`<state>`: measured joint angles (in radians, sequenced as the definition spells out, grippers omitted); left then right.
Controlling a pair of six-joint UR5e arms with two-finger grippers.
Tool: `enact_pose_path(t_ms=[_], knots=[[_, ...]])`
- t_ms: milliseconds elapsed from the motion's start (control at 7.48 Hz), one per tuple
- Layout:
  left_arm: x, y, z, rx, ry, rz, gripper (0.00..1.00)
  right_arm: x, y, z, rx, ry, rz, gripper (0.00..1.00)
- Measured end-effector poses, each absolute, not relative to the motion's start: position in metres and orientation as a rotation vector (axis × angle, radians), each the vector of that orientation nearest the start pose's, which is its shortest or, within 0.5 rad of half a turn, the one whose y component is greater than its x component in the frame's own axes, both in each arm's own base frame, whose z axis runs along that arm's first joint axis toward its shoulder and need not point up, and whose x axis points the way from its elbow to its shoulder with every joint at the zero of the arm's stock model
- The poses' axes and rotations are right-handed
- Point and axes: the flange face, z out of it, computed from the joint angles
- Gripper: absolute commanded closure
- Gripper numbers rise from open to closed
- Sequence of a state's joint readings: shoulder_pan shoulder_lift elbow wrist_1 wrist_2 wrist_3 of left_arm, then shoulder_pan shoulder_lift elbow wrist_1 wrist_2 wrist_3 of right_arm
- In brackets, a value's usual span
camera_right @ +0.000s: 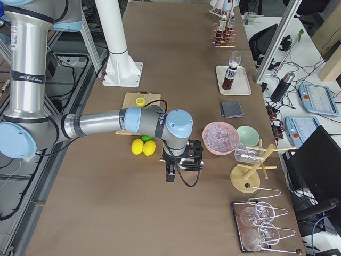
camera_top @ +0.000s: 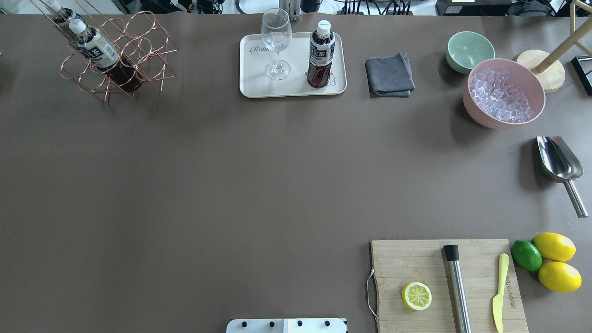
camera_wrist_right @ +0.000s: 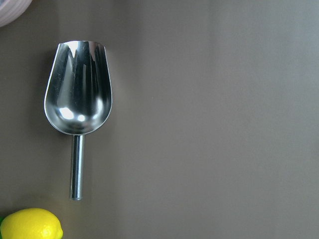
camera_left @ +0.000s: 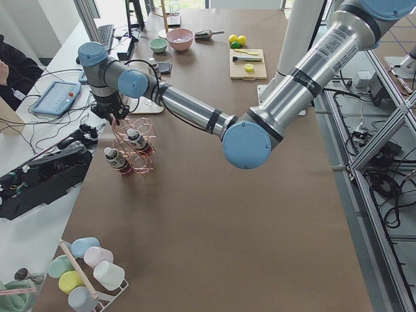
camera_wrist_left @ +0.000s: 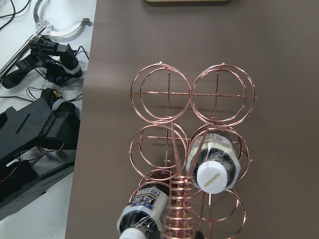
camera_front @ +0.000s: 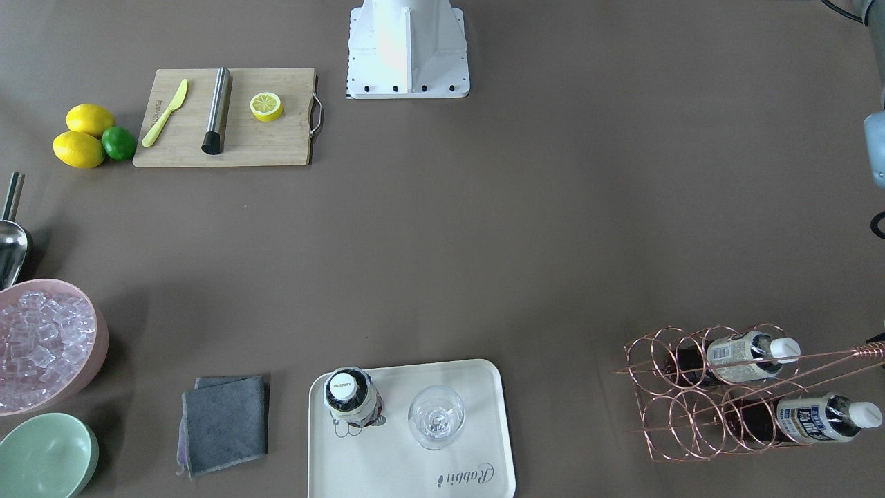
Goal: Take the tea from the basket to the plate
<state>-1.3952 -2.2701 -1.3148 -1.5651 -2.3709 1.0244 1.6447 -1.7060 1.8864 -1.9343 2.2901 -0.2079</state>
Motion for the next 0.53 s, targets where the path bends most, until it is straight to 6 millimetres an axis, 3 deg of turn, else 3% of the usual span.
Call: enact_pose_path(t_ms=[267,401,535], knots=[[0.07,-0.755,0.341,0.752,0.58,1.265,1.0,0.097,-0.406,0.615,-0.095,-0.736,-0.054,0.0],[0.07,-0.759,0.335,0.751,0.582,1.25,0.61,0.097,-0.406,0.616,-0.097,-0.735,-0.054,0.0],[0.072,-0.762,0.33,0.747,0.587,1.226,0.04,0.098,-0.407,0.615,-0.093,-0.73,-0.056,0.0]])
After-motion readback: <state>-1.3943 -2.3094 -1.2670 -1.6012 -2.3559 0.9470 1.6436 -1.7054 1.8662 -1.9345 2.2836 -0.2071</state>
